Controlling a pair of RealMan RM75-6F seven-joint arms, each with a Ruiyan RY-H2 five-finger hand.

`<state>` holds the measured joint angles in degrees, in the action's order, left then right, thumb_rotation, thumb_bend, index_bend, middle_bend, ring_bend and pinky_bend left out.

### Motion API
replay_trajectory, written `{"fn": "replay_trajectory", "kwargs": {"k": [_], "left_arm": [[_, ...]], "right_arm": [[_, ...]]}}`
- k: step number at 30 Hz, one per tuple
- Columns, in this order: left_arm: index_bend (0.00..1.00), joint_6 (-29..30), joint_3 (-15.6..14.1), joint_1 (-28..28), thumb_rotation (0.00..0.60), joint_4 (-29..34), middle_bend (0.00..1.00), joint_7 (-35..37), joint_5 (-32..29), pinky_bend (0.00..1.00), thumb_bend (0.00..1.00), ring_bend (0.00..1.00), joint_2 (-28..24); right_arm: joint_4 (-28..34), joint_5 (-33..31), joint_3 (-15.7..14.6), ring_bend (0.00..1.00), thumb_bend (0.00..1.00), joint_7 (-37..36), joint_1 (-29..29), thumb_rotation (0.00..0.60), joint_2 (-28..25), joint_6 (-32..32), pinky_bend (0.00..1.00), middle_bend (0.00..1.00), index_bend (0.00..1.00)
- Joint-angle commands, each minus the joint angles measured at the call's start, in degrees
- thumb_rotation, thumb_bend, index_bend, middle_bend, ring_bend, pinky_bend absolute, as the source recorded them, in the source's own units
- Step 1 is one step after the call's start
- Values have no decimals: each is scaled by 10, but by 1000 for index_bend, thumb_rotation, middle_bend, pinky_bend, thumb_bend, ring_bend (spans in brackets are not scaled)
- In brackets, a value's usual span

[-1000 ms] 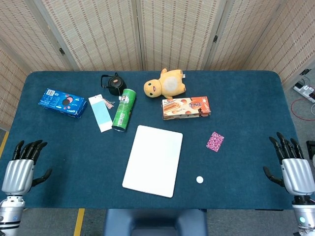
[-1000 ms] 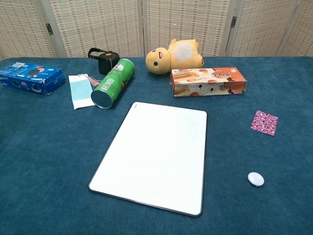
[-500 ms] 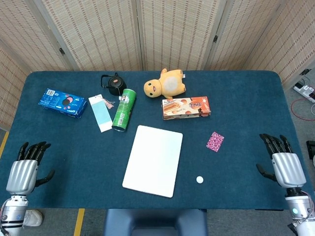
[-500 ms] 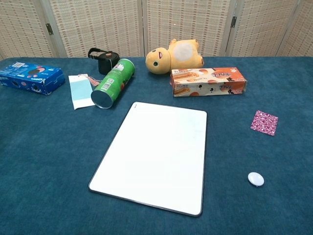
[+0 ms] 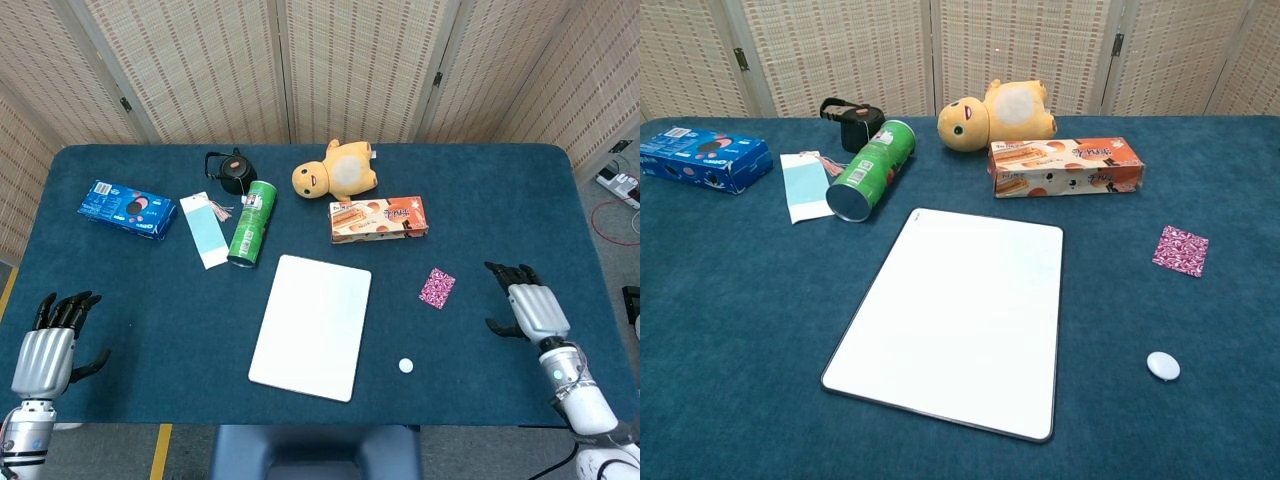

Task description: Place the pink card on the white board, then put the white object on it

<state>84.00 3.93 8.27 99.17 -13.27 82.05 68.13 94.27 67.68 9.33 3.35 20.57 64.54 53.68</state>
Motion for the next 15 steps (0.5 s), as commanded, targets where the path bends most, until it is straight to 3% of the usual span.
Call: {"fn": "replay_trajectory", "kwargs": {"k": [1,7,15], "left_arm": [[184,0,-1,-1,600,0,169,0,0,0,294,173,0],[184,0,-2,-2,600,-2,169,1,0,0,295,173,1],[184,-5,-3,-2,600,-4,169,3,-2,0,295,173,4]], "right_arm": [[-26,-56,13,87,321,-24,48,558,16,-77,3,163,63],[-60,-104,14,62,321,-10,92,456,36,-129,3,175,63],[-108,-166,7,58,322,6,141,440,68,-182,3,218,61]]}}
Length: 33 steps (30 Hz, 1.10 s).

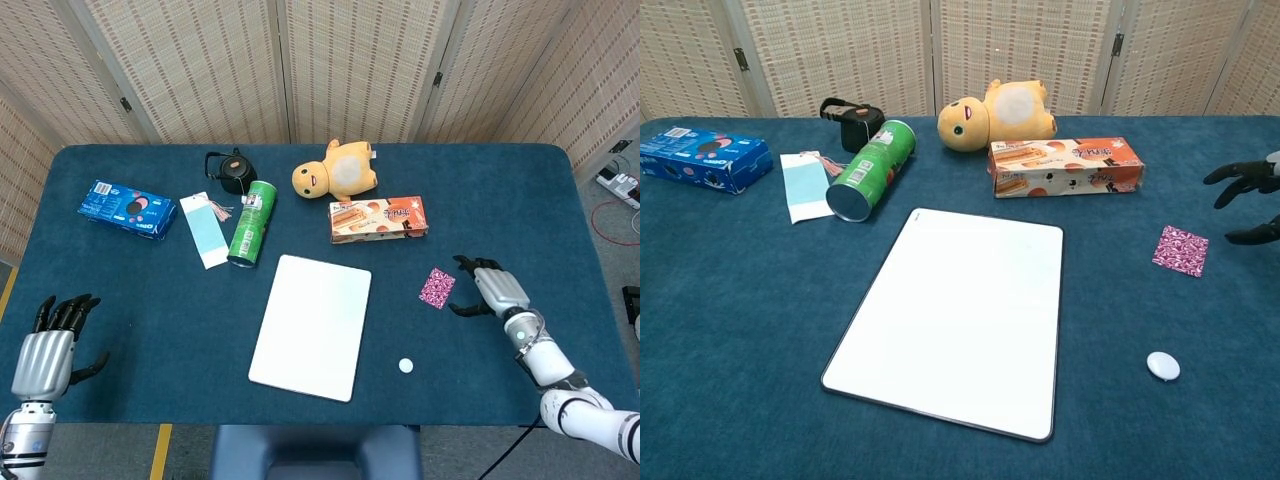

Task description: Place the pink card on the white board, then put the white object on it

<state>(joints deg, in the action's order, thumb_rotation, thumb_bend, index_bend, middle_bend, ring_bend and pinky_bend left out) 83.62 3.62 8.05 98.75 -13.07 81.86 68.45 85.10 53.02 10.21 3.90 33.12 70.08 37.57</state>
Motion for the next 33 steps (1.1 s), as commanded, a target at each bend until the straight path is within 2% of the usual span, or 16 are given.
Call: {"fn": "replay_trajectory", "kwargs": {"k": [1,16,28,33], "left_arm": [[184,-1,0,1,600,0,169,1,1,0,295,173,1],[183,0,0,0,600,0,169,4,2,0,295,173,0],[182,-1,1,-1,600,0,169,1,0,0,295,173,0],[182,-2,1,-1,600,-1,169,0,-3,0,295,173,1]], "right_arm": [[-27,-23,-4,58,322,5,22,438,19,-25,3,220,60],[-99,-58,-25,56,322,28,66,436,75,-35,3,220,59],[-111,-59,-35,54,321,32,84,435,93,-40,3,220,59],[-95,-49,-37,54,322,33,89,437,91,-38,3,220,59]]}}
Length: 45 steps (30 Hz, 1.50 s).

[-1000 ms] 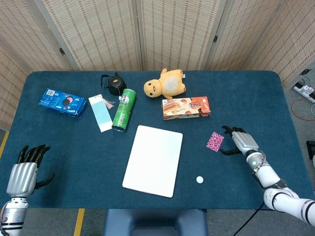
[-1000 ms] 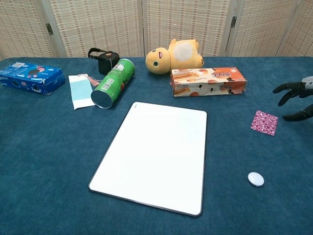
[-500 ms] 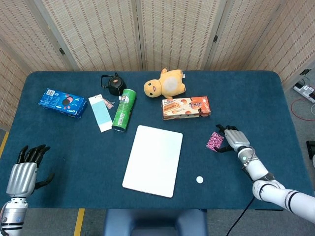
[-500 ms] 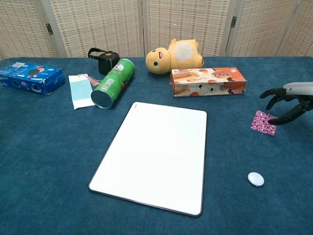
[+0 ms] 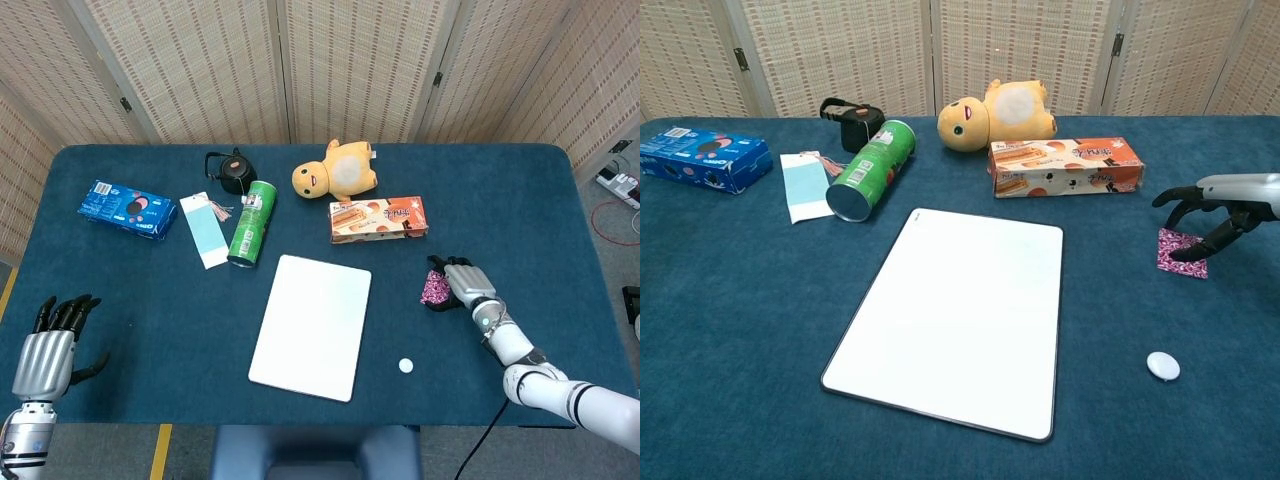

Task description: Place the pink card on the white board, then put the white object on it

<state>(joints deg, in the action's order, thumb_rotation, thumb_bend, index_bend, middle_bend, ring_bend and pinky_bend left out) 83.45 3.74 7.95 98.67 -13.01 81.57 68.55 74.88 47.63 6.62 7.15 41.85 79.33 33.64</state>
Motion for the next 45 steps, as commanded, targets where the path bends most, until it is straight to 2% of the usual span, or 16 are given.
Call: {"fn": "replay_trajectory", "kwargs": {"k": [1,7,12,16,22,31,45], "left_arm": [[182,0,0,0,600,0,169,-1,0,0,295,173,1],[182,-1,0,1,600,-1,169,-1,0,0,295,173,2],[182,-1,0,0,600,-3,169,2,-1,0,295,173,2],[183,-2,-1,0,600,-6,169,5,0,0,295,173,3],[183,-8,-2,2,600,-9,169,12,2,0,295,173,4],[184,-10,-6,1,600,-15,169,24,6,0,295,173,2],[184,-6,-9,-6,600,-14,169,27,3,0,295,173,-2]], "right_arm": [[15,10,-1,54,321,0,3,438,-2,3,3,220,59],[63,42,-2,55,321,-5,0,435,-15,19,3,220,59],[92,67,-3,54,321,-4,-12,437,-37,57,3,215,59],[101,82,-18,51,321,47,-22,446,-47,110,3,157,61],[133,40,-35,9,283,124,-31,447,-58,157,0,18,97],[111,11,-50,0,274,172,-29,449,-37,159,0,0,97],[45,-14,-52,0,274,198,-5,448,1,117,0,0,148]]}}
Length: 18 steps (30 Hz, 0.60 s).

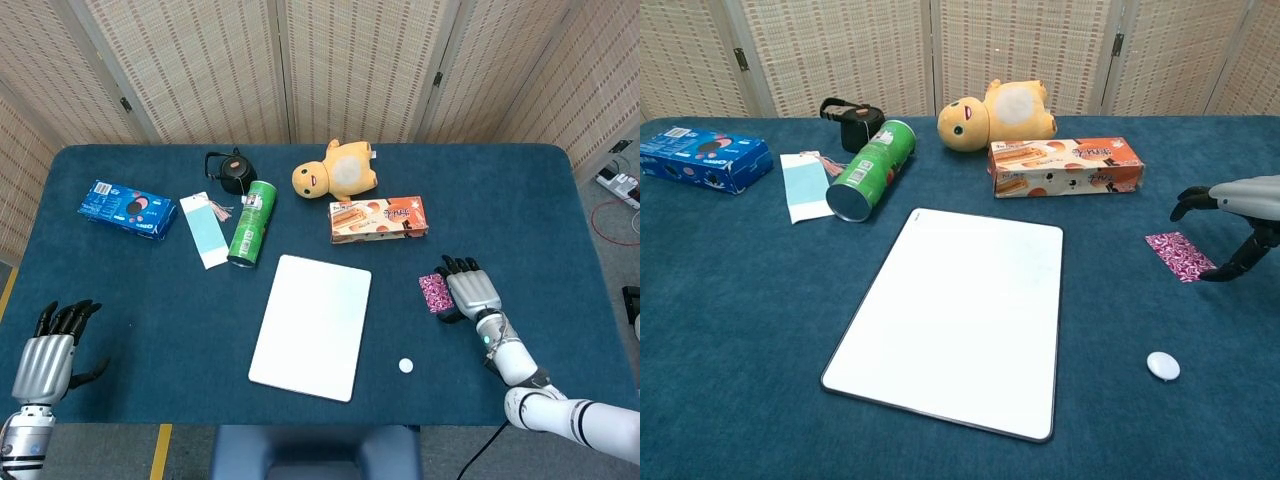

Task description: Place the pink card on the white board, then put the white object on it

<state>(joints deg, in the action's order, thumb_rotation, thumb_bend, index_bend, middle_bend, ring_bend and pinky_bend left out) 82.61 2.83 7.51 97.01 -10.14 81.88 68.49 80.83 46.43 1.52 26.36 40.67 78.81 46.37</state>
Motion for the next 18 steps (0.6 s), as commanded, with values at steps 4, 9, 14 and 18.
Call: {"fn": "replay_trajectory", "kwargs": {"k": [4,9,14,18], "left_arm": [[184,3,-2,-3,600,7,169,-4,0,0,294,173,-3],[184,7,-3,-6,600,13,169,-9,0,0,295,173,-5],[184,11,-3,-9,600,19,169,-13,1,0,295,173,-8],[184,13,-4,-11,600,24,169,-17,3,0,295,173,-10]], "right_arm": [[-30,-4,-3,0,273,9,13,446,12,-25,0,0,147],[-51,1,-4,0,273,5,20,447,19,-42,0,3,147],[-63,14,-6,0,274,-6,22,446,23,-54,0,3,148],[-73,23,-7,0,273,-11,23,448,26,-59,0,4,148]]}}
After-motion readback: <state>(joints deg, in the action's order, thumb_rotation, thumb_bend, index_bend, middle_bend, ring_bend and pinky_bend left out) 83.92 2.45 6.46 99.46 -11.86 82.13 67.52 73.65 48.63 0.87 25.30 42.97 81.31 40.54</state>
